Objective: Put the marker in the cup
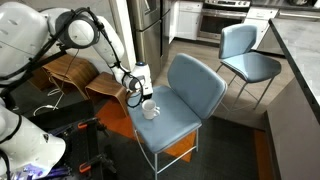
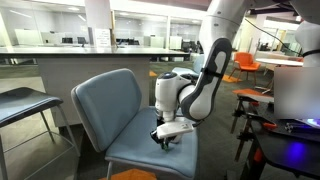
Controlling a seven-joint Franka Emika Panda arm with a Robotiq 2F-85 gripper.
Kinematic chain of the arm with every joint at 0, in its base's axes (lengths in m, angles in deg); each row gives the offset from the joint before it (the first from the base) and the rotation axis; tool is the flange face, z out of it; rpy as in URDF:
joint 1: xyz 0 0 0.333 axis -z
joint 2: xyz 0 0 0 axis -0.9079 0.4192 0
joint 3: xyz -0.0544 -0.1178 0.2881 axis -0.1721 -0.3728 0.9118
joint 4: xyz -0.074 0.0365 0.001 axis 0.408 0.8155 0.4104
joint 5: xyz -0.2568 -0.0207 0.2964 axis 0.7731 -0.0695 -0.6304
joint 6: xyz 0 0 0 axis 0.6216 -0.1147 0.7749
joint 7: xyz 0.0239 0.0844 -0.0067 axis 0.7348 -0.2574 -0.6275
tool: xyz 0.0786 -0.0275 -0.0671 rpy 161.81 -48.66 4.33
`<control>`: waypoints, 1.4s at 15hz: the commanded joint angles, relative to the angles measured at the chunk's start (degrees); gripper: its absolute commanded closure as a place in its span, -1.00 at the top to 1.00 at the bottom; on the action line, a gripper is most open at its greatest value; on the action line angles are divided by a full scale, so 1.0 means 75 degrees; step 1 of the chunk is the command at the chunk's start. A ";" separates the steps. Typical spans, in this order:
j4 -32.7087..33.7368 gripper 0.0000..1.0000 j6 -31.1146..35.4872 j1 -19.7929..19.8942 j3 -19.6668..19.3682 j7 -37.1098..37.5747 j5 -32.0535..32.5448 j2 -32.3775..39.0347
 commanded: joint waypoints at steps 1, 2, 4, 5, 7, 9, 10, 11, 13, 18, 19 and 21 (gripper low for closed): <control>-0.0293 -0.90 0.0244 0.0299 0.0385 -0.0719 -0.0491 -0.0496; -0.0319 -0.90 0.0258 0.0311 0.0440 -0.0873 -0.0565 -0.0634; -0.0379 -0.90 0.0137 0.0450 0.0673 -0.1271 -0.0747 -0.1026; -0.0416 -0.90 0.0001 0.0571 0.0832 -0.1455 -0.0874 -0.1228; -0.0541 -0.90 -0.0245 0.0921 0.1279 -0.1898 -0.1244 -0.1632; -0.0730 -0.90 -0.0502 0.1519 0.1972 -0.2555 -0.1778 -0.2011; -0.0817 -0.90 -0.0769 0.1896 0.2378 -0.3000 -0.2109 -0.2192; -0.0893 -0.90 -0.1070 0.2151 0.2637 -0.3359 -0.2434 -0.2347; -0.1037 -0.90 -0.1789 0.2553 0.2959 -0.4049 -0.3094 -0.2674; -0.1432 -0.90 -0.3119 0.2775 0.2694 -0.5154 -0.4182 -0.3502; -0.1515 -0.90 -0.3253 0.2819 0.2659 -0.5361 -0.4378 -0.3629; -0.1709 -0.90 -0.3592 0.2823 0.2485 -0.5523 -0.4563 -0.3917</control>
